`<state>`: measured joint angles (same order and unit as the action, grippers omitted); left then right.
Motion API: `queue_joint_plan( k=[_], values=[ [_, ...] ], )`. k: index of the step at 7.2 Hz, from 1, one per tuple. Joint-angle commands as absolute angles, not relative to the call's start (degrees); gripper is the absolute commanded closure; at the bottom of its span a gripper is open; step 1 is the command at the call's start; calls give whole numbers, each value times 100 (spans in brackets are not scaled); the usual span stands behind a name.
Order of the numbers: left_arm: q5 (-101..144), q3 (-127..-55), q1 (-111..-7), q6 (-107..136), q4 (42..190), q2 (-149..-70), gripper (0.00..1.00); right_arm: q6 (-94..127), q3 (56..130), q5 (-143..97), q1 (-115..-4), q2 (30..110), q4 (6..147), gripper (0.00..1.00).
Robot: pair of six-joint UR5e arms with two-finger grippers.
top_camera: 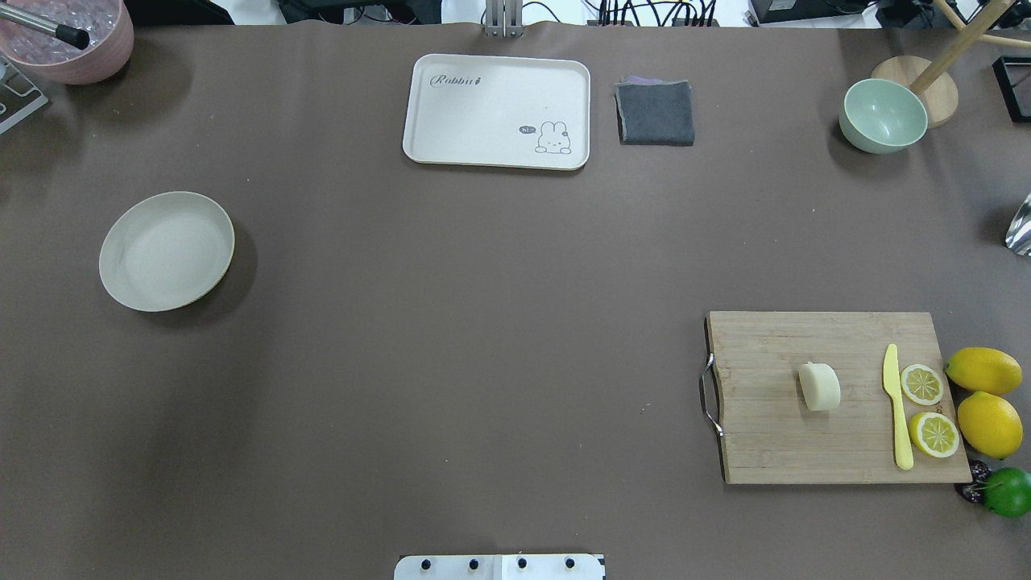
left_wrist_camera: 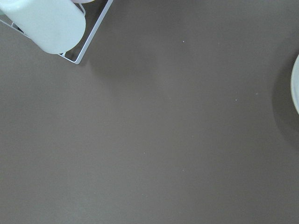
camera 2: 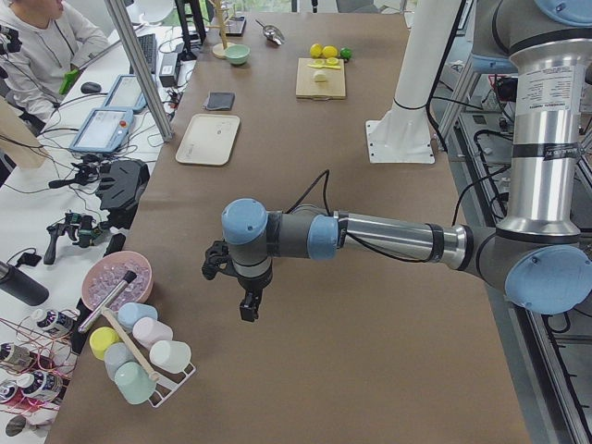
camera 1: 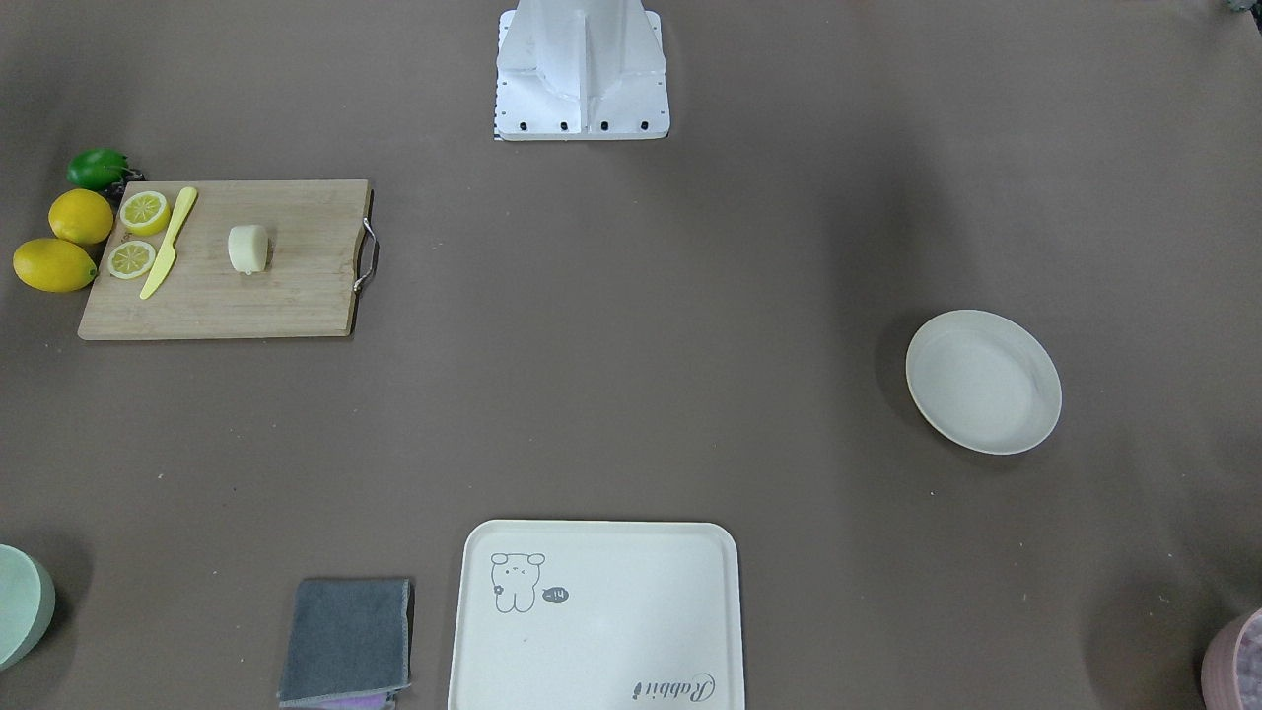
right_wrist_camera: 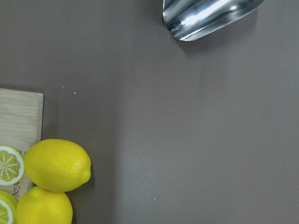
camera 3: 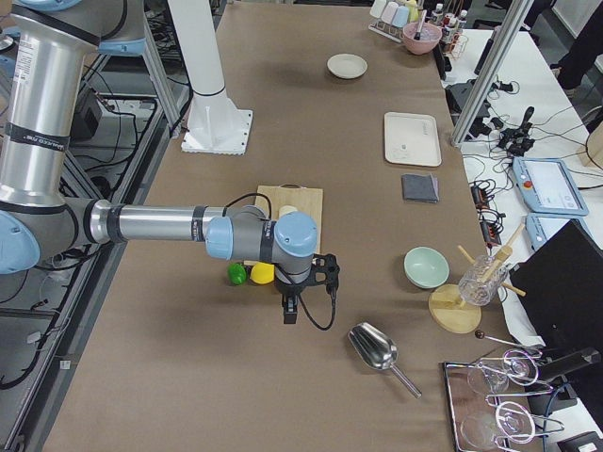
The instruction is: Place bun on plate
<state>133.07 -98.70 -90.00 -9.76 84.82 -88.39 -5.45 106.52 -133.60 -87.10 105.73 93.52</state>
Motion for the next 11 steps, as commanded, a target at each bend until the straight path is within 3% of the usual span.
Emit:
queue_joint_plan(
  k=[1,9,11],
  values=[
    [13246,-9879,-8956,-976,8473,-8807,2,-545,10652,-13359,-8710,10573,9352,0],
    [13315,-10335,-8982,-976,8577,-8851,2,-484,11222,-13395,-8885,10564,9352,0],
    [13315,-10564,-8991,-932,8666,-8973,2,-483,11460,-13412,-9778,10442,9125,0]
  ],
)
